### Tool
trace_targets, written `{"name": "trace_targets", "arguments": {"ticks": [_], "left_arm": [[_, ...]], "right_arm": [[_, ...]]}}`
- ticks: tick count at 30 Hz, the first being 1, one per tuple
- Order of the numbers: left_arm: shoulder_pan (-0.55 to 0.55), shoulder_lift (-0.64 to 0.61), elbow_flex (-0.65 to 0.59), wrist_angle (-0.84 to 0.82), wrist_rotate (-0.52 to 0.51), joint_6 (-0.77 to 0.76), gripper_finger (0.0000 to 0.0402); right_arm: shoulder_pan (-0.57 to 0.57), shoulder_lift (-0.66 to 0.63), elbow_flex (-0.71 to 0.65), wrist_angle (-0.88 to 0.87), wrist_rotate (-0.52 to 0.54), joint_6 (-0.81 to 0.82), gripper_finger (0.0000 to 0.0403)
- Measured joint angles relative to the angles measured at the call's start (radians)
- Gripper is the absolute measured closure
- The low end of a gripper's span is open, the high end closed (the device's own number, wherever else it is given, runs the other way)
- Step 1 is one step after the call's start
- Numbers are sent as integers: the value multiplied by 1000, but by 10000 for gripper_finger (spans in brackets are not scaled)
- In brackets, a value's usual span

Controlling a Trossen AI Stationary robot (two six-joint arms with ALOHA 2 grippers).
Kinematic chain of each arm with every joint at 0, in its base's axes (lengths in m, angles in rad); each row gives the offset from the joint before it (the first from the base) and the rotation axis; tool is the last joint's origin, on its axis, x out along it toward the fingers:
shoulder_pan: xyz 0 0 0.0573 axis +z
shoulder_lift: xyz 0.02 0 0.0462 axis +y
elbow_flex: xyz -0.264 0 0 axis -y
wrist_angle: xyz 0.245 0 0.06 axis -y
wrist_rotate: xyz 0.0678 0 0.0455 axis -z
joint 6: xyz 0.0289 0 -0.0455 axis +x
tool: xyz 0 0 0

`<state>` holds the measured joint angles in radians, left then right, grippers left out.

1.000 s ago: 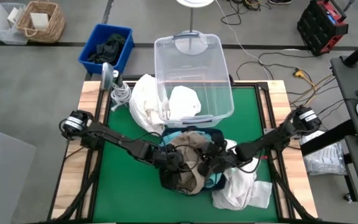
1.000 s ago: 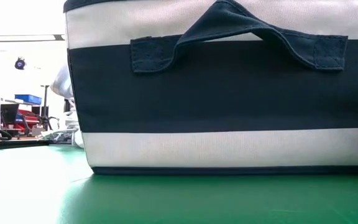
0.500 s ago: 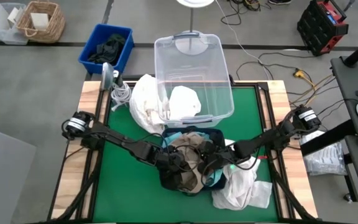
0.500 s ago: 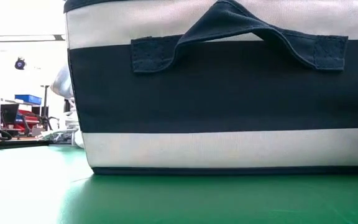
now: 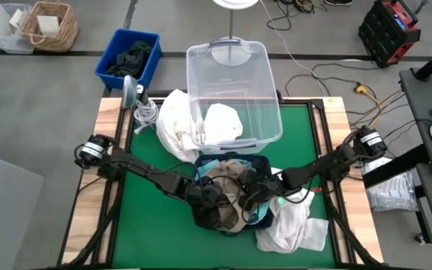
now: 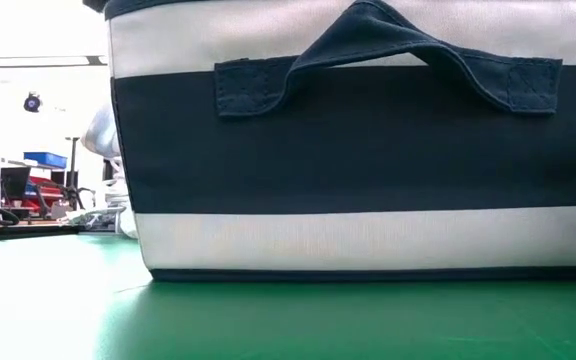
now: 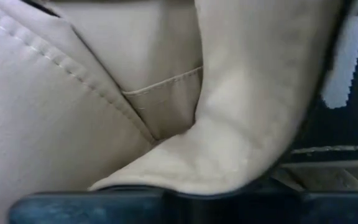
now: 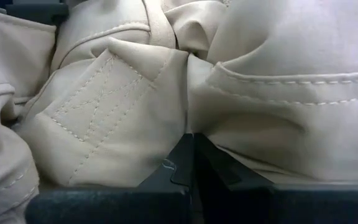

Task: Sort clothes
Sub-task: Put the brown shorts into the blue laundry organizer

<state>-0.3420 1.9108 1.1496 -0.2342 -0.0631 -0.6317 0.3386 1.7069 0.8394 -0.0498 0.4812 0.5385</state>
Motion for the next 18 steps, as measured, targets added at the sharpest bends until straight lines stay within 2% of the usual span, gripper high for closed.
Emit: {"name": "trace_targets", "arguments": {"ticks": [4,14,18], "left_arm": [[0,0,-6,17,-8,-3,396],[-2,-7,46,-27,-23,6,390],[-5,-20,92,-89,-23,15,392]], "right_arm": [[0,-3,0,2,2,16,394],[1,-156,18,-59,-6,-3,394],[0,-225,45,-120,-53,-24,391]]}}
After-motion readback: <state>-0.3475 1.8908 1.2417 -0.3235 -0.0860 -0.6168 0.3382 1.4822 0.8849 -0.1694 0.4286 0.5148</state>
